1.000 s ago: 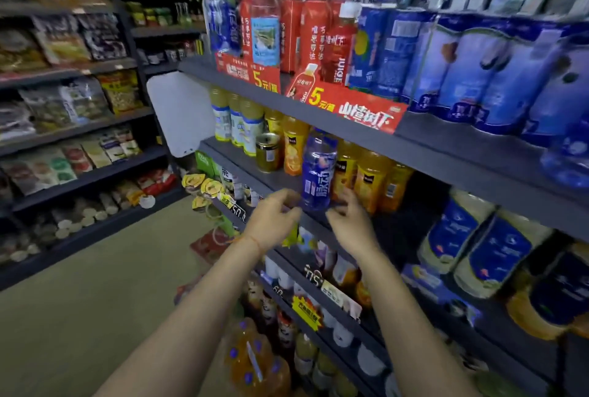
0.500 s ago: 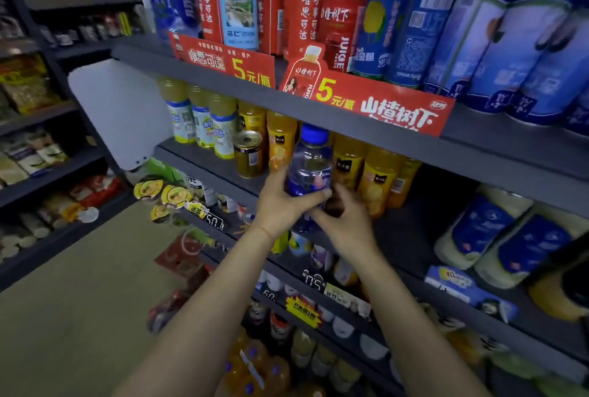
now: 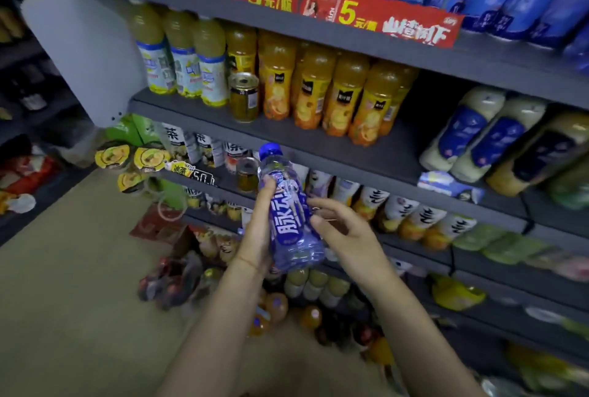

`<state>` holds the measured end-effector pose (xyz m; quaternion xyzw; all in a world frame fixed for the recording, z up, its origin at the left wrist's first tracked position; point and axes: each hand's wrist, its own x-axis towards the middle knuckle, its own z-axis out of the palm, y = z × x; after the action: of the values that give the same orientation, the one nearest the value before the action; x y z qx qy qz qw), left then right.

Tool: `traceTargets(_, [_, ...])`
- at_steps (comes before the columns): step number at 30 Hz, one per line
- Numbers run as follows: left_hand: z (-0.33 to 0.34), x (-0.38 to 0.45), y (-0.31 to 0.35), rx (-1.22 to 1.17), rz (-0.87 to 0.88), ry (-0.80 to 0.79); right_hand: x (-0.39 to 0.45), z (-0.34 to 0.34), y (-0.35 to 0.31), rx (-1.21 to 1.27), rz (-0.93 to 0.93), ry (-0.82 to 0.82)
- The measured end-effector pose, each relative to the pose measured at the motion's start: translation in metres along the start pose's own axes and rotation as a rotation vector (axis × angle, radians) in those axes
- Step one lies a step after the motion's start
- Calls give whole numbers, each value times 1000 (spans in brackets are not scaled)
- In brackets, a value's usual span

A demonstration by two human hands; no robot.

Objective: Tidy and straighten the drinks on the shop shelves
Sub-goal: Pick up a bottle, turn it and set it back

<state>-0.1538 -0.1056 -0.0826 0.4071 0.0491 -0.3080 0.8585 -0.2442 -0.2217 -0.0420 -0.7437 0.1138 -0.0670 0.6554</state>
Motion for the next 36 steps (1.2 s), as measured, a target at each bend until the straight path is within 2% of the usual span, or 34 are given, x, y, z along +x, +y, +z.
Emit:
traceTargets(5, [61, -40, -41, 140, -3, -96, -64, -50, 1, 40, 52, 111])
traceTargets(9, [144, -76, -105, 228, -29, -225, -131, -115, -2, 215, 135, 171])
traceTargets(14, [257, -125, -216, 383, -23, -325, -230, -240, 2, 309, 119, 393])
traceTargets(19, [362, -168, -328, 492, -103, -443, -324, -368, 15, 351, 89, 526])
traceTargets(23, [434, -184, -399, 531, -154, -469, -379, -450, 34, 384, 115, 601])
traceTargets(29, [520, -178, -502, 558, -155, -470, -427, -558, 81, 273, 162, 658])
traceTargets(36, [621, -144, -613, 546, 13, -686, -429, -708, 136, -57, 139, 728])
